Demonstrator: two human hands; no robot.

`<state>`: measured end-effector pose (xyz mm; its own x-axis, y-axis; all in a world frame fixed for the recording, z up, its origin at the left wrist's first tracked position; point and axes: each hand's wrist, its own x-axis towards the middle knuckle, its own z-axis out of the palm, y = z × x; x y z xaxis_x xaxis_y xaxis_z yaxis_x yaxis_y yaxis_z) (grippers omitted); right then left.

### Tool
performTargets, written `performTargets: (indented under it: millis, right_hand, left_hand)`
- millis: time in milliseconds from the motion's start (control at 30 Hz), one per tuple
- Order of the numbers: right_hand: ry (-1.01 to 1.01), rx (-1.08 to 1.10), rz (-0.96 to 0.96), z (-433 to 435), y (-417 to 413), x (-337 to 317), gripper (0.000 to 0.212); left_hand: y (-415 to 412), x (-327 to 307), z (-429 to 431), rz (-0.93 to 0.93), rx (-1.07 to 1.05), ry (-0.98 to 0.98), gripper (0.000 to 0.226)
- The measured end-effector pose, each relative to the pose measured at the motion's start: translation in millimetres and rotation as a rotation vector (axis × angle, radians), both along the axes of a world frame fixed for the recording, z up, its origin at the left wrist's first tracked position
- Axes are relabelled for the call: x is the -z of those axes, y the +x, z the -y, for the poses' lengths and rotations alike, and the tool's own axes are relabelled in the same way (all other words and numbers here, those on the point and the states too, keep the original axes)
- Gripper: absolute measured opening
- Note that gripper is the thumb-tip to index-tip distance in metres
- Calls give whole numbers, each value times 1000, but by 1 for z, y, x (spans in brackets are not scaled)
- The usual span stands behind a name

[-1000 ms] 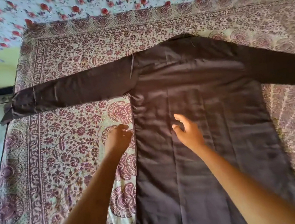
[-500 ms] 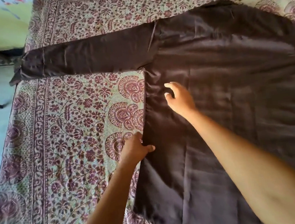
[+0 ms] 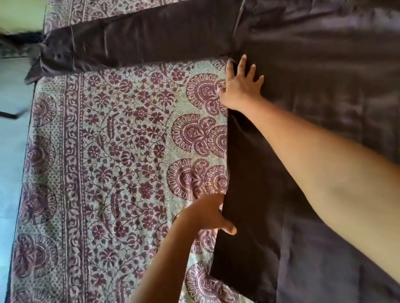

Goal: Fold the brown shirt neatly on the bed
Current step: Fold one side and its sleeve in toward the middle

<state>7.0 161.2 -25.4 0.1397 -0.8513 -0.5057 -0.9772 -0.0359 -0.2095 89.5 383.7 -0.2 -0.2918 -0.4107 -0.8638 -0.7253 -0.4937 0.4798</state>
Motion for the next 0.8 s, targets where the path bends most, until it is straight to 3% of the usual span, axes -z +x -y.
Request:
performTargets:
  millis: [100,233,467,533,667,800]
  right_hand:
    - [-72,15,82,0,-6,-7,84]
    - [-146,53,165,2,-21,-20,90]
    - [-128,447,575,3,-63,-35,78]
    - [-117,527,628,4,-81,-40,73]
    - [-85,625,748,2,-113,-45,72]
    - [-60,723,790,-6,-149,-34,71]
  left_hand:
    - [1,1,-21,25,93,30,42]
    - [-2,-5,-47,42,82,61,51]
    - [-44,-43,-95,161,-190,-489,49]
    - [-70,-51,-113,144,-115,-603,54]
    - [-112,-45,-127,268,94,-684,88]
    - [-149,-39,-126,316,210,-757,76]
